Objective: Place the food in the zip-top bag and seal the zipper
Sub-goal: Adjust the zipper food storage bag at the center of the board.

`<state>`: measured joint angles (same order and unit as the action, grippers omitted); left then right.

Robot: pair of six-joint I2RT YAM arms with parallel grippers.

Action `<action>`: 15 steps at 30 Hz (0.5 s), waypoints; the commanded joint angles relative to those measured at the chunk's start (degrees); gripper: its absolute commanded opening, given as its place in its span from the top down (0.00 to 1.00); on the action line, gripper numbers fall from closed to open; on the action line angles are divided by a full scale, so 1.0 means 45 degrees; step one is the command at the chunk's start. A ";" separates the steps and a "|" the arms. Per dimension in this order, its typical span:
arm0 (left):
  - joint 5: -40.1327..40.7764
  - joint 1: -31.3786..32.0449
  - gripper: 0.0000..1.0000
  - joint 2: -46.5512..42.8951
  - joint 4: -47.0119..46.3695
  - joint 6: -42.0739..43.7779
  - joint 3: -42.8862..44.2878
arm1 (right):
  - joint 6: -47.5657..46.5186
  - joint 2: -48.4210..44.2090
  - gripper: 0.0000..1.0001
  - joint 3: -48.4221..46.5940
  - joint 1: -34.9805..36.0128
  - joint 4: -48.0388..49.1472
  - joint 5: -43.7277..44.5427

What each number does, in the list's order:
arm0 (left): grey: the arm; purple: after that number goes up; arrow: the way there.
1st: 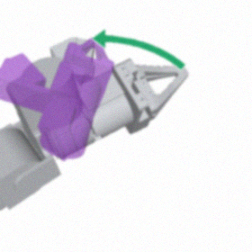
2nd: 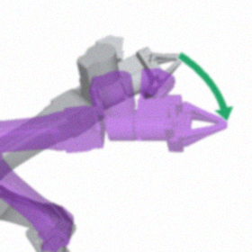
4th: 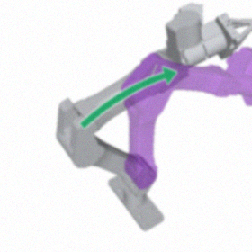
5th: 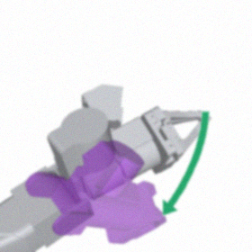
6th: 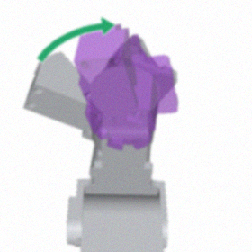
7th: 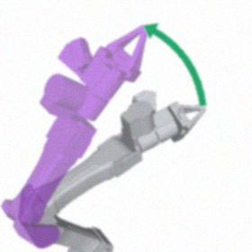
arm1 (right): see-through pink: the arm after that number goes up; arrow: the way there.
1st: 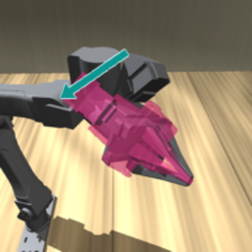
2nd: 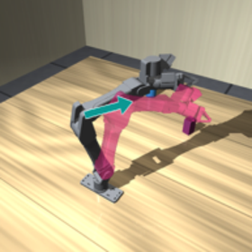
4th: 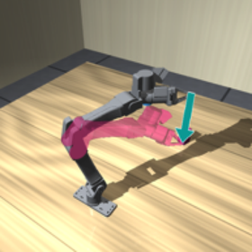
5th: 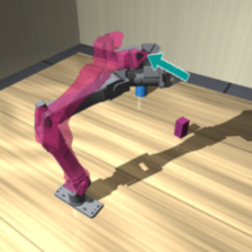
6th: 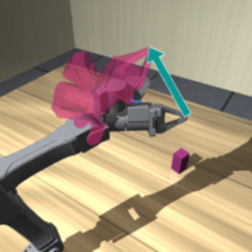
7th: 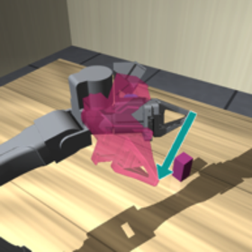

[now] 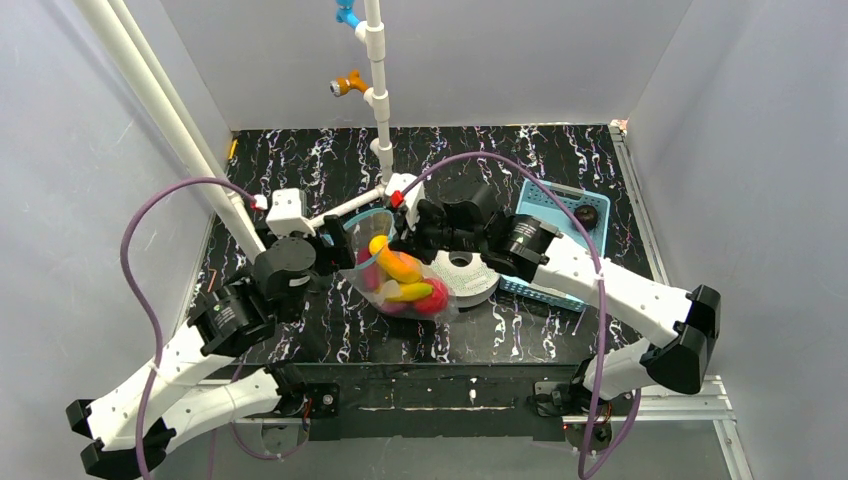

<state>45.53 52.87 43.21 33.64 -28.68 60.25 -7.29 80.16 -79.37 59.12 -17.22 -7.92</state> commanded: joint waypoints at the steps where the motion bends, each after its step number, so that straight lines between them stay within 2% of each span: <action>1: -0.2648 -0.0030 0.11 -0.0191 -0.0391 0.1640 0.0110 | -0.0595 -0.0032 0.99 -0.0124 0.0047 -0.0723 -0.1499; 4: -0.5431 -0.0029 0.09 -0.0267 -0.0944 0.3519 0.0186 | -0.0544 -0.0307 0.99 0.0283 0.0046 -0.1146 -0.2308; 7: -0.7739 -0.0026 0.09 -0.0399 -0.1161 0.5127 0.0092 | -0.0407 -0.0707 0.99 0.0860 0.0049 -0.1185 -0.2293; 12: -1.0381 -0.0030 0.12 -0.1083 -0.1817 0.7458 -0.0805 | -0.0213 -0.1334 0.99 0.1580 0.0046 -0.1017 -0.2646; 15: -1.1473 -0.0028 0.14 -0.1393 -0.2119 0.8091 -0.1271 | -0.0034 -0.1554 0.99 0.1958 0.0032 -0.0589 -0.2729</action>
<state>5.58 52.71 38.91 26.97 -1.09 56.59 -8.39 76.09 -71.84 59.13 -23.04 -17.98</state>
